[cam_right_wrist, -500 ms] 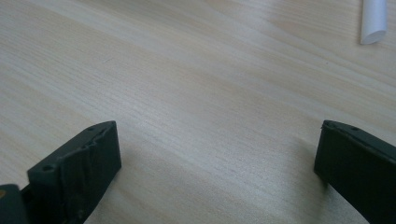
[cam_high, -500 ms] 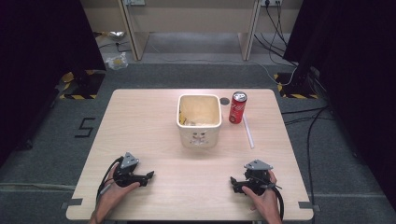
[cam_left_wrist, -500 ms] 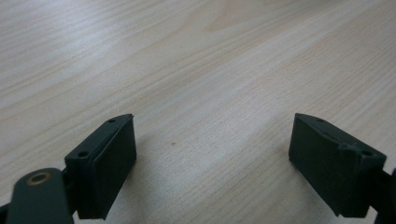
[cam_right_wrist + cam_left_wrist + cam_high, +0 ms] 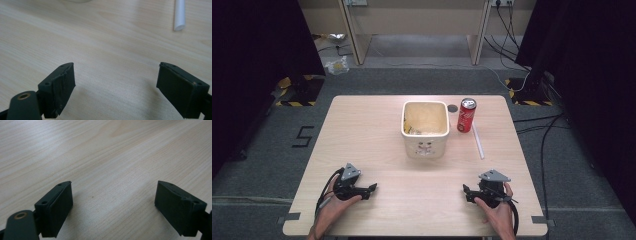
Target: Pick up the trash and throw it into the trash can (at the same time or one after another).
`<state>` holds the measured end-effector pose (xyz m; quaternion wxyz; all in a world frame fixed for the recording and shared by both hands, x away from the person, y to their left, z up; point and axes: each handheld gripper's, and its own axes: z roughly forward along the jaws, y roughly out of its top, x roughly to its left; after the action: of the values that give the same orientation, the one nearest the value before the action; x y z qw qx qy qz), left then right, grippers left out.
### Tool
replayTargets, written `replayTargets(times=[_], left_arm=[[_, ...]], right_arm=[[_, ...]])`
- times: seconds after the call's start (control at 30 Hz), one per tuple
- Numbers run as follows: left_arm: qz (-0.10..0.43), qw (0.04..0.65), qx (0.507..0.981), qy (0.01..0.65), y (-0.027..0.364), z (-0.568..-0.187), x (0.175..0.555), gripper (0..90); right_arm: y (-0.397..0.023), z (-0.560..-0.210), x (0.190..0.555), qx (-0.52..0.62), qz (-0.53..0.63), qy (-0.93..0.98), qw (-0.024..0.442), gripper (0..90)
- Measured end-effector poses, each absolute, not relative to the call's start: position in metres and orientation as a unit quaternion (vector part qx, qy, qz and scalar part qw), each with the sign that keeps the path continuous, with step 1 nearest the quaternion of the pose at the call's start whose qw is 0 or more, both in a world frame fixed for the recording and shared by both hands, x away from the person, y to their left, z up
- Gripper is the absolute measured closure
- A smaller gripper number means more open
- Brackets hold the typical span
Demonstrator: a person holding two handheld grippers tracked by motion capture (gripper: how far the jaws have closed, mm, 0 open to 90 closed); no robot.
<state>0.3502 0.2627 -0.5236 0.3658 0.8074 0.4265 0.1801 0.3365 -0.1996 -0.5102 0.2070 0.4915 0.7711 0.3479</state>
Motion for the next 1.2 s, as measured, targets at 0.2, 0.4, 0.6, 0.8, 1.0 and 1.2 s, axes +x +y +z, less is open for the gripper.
replayTargets(times=[0.2,0.4,0.6,0.8,1.0,1.2], left_arm=[[0.180,0.366,0.807,0.426,0.263,-0.524,0.350,14.1],[0.180,0.366,0.807,0.426,0.263,-0.524,0.350,14.0],[0.179,0.366,0.808,0.426,0.263,-0.524,0.350,13.6],[0.179,0.365,0.808,0.426,0.263,-0.524,0.350,13.5],[0.179,0.365,0.808,0.426,0.263,-0.524,0.350,13.5],[0.179,0.365,0.808,0.426,0.263,-0.524,0.350,13.5]], right_arm=[[-0.202,-0.498,0.337,0.488,0.362,0.764,0.215,15.2],[-0.204,-0.485,0.345,0.489,0.364,0.758,0.232,15.1],[-0.203,-0.467,0.362,0.486,0.369,0.750,0.255,15.1],[-0.203,-0.455,0.374,0.488,0.376,0.744,0.258,15.0],[-0.205,-0.448,0.383,0.491,0.381,0.738,0.264,15.1],[-0.205,-0.440,0.393,0.491,0.386,0.734,0.268,15.1]])
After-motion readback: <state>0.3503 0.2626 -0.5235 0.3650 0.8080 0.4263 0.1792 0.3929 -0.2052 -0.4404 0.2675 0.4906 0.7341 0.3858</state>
